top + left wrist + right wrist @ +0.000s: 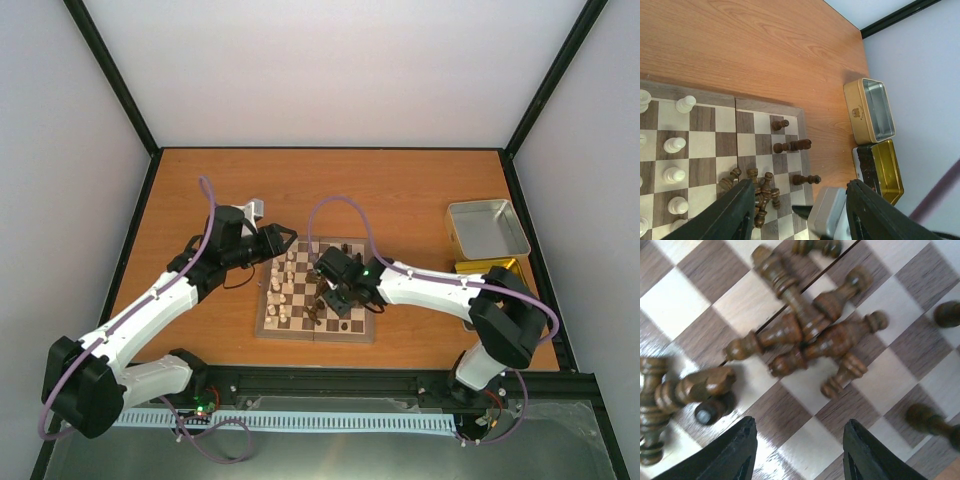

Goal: Set up the chess pieces on the board
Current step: Pick up the chess piece from the chessboard.

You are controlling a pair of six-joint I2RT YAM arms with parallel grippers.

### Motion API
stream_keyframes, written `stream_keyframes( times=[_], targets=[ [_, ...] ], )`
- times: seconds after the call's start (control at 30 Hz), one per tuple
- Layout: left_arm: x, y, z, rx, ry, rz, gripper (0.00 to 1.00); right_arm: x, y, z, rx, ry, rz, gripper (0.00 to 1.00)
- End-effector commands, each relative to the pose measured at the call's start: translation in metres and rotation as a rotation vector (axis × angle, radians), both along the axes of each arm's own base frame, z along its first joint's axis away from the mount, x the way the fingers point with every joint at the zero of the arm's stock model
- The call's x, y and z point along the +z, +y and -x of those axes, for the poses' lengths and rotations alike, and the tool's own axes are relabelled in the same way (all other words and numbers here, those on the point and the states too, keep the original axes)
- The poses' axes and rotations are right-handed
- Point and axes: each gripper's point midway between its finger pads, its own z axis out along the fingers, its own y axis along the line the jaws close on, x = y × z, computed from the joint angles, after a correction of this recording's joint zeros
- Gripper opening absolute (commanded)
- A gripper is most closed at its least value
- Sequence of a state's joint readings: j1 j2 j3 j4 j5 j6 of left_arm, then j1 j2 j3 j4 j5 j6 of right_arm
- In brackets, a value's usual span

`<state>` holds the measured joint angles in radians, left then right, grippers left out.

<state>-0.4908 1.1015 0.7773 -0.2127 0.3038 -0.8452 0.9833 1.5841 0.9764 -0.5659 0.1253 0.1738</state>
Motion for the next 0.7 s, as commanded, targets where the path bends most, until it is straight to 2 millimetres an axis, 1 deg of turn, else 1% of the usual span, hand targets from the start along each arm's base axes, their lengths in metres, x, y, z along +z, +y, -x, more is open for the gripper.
stream_keyframes(
  times=[0.0, 0.1, 0.23, 0.3, 0.43, 0.67],
  targets=[
    [0.006, 0.0, -0.002, -0.013, -0.022, -0.003, 0.51, 0.015, 0.002, -0.035, -0.056, -0.082, -0.005, 0.48],
    [0.007, 0.002, -0.001, -0.009, -0.025, -0.004, 0.51, 0.02, 0.009, -0.039, -0.097, -0.064, -0.063, 0.48],
    [0.007, 0.004, 0.0, -0.002, -0.026, -0.002, 0.51, 0.027, 0.011, -0.048, -0.24, -0.055, -0.131, 0.41],
    [0.006, 0.005, 0.001, -0.002, -0.025, -0.001, 0.52, 0.025, 0.009, -0.049, -0.32, -0.037, -0.147, 0.37],
    [0.005, 0.005, 0.001, -0.003, -0.023, 0.0, 0.51, 0.016, 0.004, -0.051, -0.371, -0.033, -0.13, 0.34],
    [0.004, 0.006, 0.003, -0.001, -0.026, -0.003, 0.52, 0.012, -0.009, -0.064, -0.474, -0.021, -0.099, 0.33]
  ],
)
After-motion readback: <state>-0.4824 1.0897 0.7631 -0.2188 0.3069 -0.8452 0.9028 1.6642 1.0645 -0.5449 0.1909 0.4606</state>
